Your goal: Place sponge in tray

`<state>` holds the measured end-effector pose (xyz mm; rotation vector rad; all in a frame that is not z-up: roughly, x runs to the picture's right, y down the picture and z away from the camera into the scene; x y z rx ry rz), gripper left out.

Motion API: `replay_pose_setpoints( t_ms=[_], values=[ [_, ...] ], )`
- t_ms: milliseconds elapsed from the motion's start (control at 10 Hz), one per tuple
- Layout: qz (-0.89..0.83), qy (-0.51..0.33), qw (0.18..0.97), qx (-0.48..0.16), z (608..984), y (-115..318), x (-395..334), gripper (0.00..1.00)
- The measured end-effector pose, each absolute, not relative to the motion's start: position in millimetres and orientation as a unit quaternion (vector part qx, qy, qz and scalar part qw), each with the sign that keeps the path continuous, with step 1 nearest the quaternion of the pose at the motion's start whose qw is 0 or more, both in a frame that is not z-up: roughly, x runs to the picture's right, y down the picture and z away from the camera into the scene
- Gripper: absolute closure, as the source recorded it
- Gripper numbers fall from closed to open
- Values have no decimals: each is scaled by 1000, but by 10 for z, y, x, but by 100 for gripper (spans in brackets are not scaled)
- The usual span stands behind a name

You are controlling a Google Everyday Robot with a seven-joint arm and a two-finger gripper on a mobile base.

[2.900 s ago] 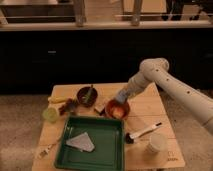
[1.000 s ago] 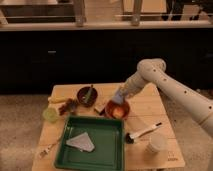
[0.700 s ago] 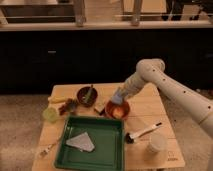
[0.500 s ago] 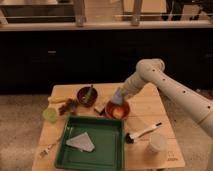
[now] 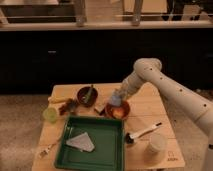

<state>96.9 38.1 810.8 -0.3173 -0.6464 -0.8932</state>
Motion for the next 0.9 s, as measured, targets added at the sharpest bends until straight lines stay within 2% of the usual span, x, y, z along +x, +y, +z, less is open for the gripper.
replay_pose_setpoints(
  t_ms=[400, 900],
  values=[
    [-452, -344, 808, -155, 7940, 541, 712, 100],
    [-499, -377, 763, -162, 7539, 864, 332, 100]
  ],
)
